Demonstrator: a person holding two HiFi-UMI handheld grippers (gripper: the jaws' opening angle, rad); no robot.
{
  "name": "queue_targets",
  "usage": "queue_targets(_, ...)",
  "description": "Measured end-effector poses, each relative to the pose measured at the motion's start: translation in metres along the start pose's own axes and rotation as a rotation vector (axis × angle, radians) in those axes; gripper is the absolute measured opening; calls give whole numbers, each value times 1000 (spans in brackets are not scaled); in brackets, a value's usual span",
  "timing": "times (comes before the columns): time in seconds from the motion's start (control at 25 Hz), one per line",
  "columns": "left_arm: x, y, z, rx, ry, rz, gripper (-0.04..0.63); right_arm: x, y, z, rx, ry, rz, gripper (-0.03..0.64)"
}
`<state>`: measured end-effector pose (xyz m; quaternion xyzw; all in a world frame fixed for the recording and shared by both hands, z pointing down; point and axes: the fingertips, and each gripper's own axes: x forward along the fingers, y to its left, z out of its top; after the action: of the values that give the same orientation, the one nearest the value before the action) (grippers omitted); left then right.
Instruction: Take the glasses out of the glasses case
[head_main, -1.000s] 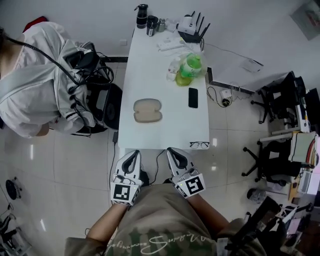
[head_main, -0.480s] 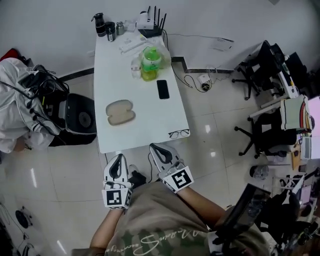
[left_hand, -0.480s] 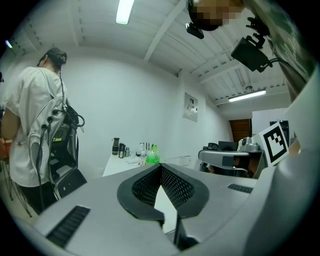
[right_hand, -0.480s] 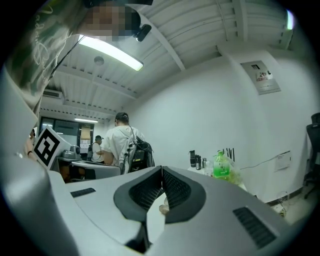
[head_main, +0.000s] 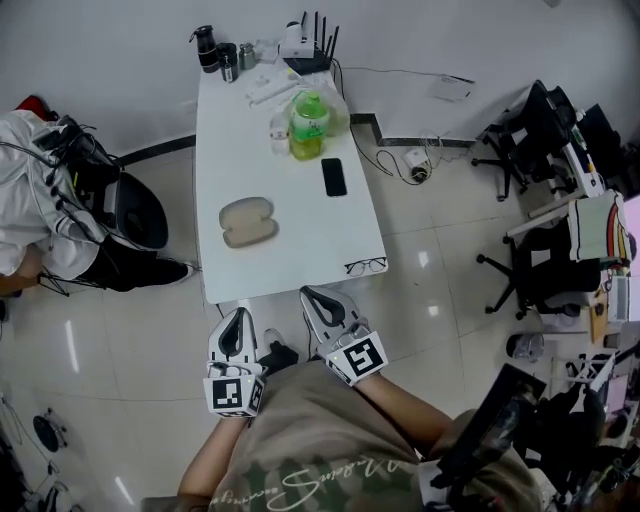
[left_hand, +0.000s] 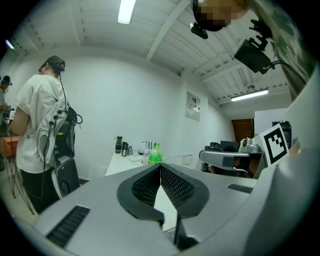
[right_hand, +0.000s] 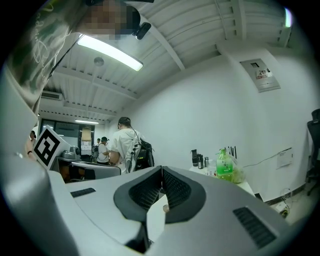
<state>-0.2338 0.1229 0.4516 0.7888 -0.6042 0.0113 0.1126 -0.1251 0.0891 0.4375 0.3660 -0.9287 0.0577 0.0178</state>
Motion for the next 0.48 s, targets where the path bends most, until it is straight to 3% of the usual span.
queue_targets(0.32,10,24,-8,-38,12,6,8,23,21,-3,-42,13,60,12)
queue_targets(0.48,17,22,-11,-72,22,-47,8,33,24,-2,-61,11,73,12)
